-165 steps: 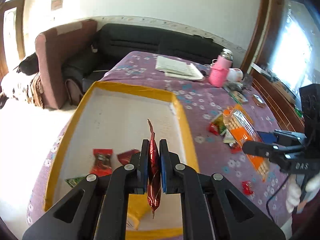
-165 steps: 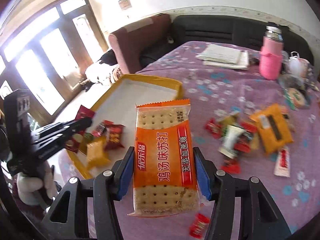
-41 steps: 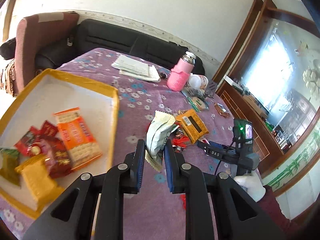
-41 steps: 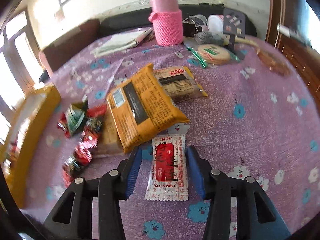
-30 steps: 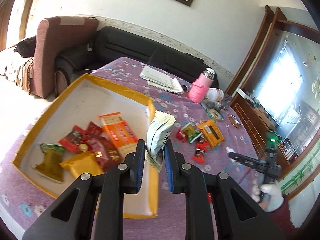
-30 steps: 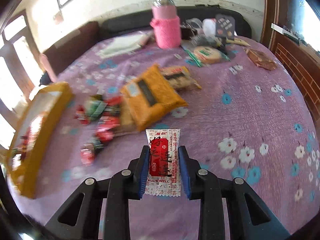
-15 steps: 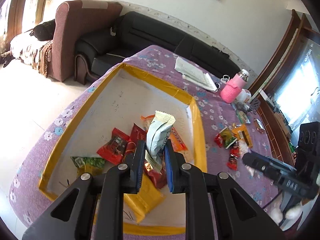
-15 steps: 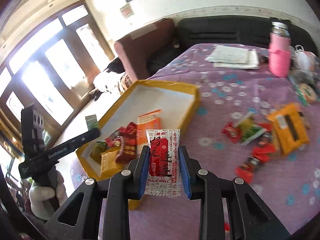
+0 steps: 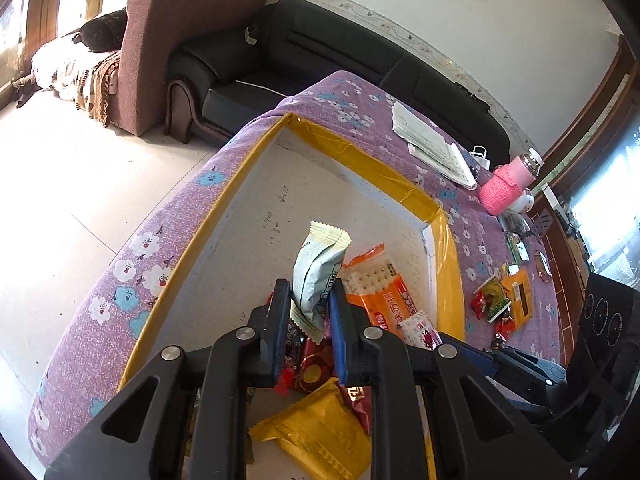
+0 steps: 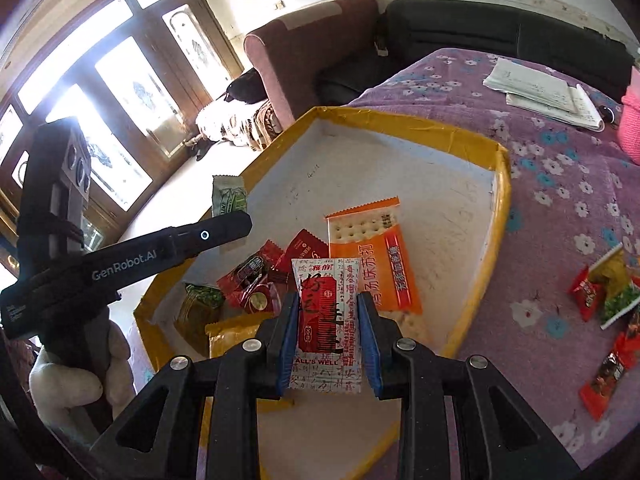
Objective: Organize snacks
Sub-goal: 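Carry both snacks over the white tray and open both grippers, then move both grippers back toward the remaining snacks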
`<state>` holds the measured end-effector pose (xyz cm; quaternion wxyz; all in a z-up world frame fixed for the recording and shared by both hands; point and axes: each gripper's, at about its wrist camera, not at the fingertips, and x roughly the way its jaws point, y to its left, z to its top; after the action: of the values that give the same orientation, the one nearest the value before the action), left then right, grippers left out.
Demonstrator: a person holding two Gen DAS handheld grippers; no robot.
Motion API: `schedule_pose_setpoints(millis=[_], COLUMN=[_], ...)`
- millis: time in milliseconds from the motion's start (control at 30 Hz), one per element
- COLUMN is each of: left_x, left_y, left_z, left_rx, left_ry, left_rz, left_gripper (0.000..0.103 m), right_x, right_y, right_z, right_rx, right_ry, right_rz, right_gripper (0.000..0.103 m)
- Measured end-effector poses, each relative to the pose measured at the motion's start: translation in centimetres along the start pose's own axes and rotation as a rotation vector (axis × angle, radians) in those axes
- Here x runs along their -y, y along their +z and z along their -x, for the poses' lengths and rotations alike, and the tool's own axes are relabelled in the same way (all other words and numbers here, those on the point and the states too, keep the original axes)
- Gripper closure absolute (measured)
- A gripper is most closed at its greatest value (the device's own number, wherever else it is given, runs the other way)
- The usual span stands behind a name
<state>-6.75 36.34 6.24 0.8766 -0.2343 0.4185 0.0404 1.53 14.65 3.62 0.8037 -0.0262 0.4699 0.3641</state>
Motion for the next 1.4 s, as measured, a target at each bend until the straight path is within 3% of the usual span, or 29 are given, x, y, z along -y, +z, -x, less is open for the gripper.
schedule_pose_setpoints(millis=[267,433,533,700,767,867,967,1167,1400], left_x=[-0.8,0.1,1.1,3.9,4.9,6.8,8.7,13.5,16.9], left_y=[0.2,-0.6,-1.4,-3.2,-4.2,-6.1,-8.1,-11.0,-13.2], left_z=[0.1,1.7,3.2,6.3,7.4,8.9,9.9,9.6,9.0], left_rx=[-0.001,0.016,0.051,0.124,0.154,0.207,0.275,0.331,0.318], left_ry=[-0.018,-0.033,-0.036,0.037,0.042,-0.015,-0.009,0.203,0.265], left_rz=[0.034,0.02,0.003,-0.011,-0.012,-0.016,-0.028,-0.167,-0.296], left_gripper=[0.085,0.076,0.067,0.026,0.025,0.025,0.025,0.025,0.025], right_x=[-0.2,-0.2,-0.1,0.9,1.5,3.1,5.2,9.1,10.6], right_y=[0.9,0.5,0.3,-1.0,-1.9,-3.6,-5.6,-9.8,-13.0], right_z=[-1.3,0.1,1.8,5.5,7.3,9.8,12.0,15.6,17.2], right_rx=[0.002,0.028,0.064,0.13,0.159,0.199,0.224,0.275,0.313], right_ry=[0.01,0.061,0.064,0.064,0.048,0.004,-0.067,-0.118,-0.175], right_rz=[-0.002,-0.025,-0.026,-0.03,-0.031,-0.044,-0.079,-0.199,-0.233], right_gripper=[0.071,0.066,0.063,0.062,0.059,0.056,0.056,0.055,0.05])
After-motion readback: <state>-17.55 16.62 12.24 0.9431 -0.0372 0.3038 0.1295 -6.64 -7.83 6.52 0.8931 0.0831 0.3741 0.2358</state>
